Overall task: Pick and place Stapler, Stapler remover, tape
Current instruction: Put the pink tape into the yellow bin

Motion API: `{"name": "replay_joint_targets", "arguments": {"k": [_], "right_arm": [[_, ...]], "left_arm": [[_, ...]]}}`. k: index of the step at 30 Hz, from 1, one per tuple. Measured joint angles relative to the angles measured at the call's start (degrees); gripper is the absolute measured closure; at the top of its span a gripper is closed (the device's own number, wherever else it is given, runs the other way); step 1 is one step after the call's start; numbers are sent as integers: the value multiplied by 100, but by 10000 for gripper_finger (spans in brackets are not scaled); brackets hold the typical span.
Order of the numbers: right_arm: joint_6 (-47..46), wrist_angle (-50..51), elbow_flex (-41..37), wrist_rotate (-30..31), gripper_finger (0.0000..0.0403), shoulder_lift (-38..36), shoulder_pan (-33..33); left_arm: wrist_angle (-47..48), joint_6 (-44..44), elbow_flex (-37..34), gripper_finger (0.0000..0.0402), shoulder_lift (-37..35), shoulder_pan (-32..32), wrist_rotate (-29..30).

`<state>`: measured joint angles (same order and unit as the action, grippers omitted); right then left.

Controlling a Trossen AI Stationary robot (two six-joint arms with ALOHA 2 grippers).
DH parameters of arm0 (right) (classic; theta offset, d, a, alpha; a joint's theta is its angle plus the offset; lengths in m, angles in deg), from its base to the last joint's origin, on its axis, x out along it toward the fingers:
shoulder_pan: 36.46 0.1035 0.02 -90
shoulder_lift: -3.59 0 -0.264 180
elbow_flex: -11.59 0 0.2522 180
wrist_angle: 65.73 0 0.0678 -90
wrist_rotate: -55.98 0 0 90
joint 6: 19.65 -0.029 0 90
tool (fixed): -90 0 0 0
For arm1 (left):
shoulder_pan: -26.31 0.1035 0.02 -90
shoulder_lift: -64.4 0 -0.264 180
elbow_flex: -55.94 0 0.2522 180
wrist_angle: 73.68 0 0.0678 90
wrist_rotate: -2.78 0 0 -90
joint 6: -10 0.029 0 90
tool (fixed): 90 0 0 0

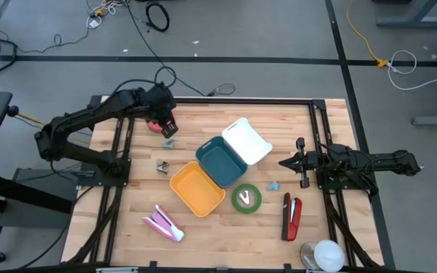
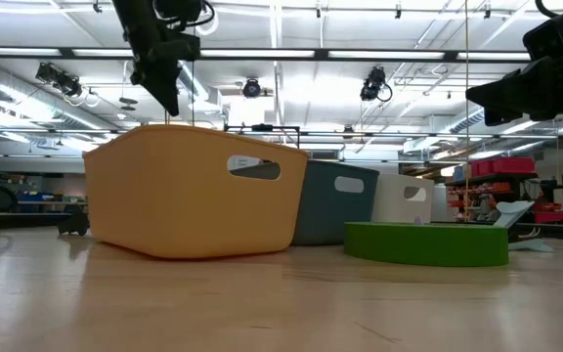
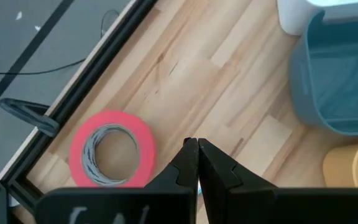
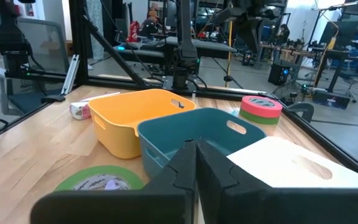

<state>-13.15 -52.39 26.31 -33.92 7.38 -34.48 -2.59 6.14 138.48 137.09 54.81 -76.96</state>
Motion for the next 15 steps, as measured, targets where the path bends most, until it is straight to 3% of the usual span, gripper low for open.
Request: {"name": "replay_joint_targets", "arguments": {"k": [9,15], "right_arm": [[0,0,0,0,390,-1,0],[1,-2,0,2,390,-2,0]], "left_arm": [[13,-147,0,384,309,-1,-114],[17,-355,0,339,628,-1,-114]]}}
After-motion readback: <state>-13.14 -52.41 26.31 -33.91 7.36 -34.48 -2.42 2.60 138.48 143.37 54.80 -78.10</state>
